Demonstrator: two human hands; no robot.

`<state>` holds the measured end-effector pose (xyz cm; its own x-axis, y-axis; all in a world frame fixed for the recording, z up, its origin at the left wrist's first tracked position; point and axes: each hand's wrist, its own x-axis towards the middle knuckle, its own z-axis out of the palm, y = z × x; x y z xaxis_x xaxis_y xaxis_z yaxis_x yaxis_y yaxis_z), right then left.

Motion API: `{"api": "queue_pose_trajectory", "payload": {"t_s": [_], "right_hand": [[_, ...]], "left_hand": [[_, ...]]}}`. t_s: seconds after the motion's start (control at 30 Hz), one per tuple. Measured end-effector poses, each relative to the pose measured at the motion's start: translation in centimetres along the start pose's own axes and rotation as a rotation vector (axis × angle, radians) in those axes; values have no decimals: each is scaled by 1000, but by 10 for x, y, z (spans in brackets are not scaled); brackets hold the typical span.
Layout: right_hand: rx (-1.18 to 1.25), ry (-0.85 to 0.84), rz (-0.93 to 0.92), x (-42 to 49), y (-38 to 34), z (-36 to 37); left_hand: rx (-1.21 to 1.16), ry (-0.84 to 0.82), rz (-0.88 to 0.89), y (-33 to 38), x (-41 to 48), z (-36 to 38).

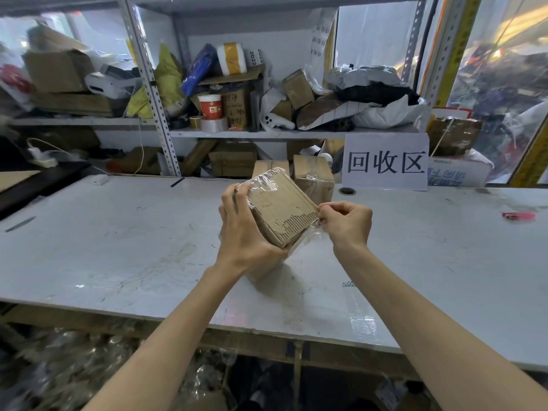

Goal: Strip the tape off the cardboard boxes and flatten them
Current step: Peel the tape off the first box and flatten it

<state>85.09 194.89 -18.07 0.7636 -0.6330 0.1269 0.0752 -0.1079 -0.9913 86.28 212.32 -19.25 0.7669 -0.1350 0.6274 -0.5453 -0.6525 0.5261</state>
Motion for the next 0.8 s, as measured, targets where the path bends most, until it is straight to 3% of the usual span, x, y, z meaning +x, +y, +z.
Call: {"api": "queue_pose_trajectory", "payload": {"t_s": [0.17, 0.33, 0.5, 0.8], "right_hand": [[232, 57, 240, 5, 0, 3], [63, -46, 70, 2, -5, -5], [-275, -354, -239, 1, -10, -10], [-293, -273, -385, -5, -2, -6]], "left_hand": [[-110, 27, -108, -3, 2, -6], [-44, 41, -41, -7, 2, -12], [27, 5, 36, -14, 0, -12], [-1, -12, 37, -16, -5, -10]]}}
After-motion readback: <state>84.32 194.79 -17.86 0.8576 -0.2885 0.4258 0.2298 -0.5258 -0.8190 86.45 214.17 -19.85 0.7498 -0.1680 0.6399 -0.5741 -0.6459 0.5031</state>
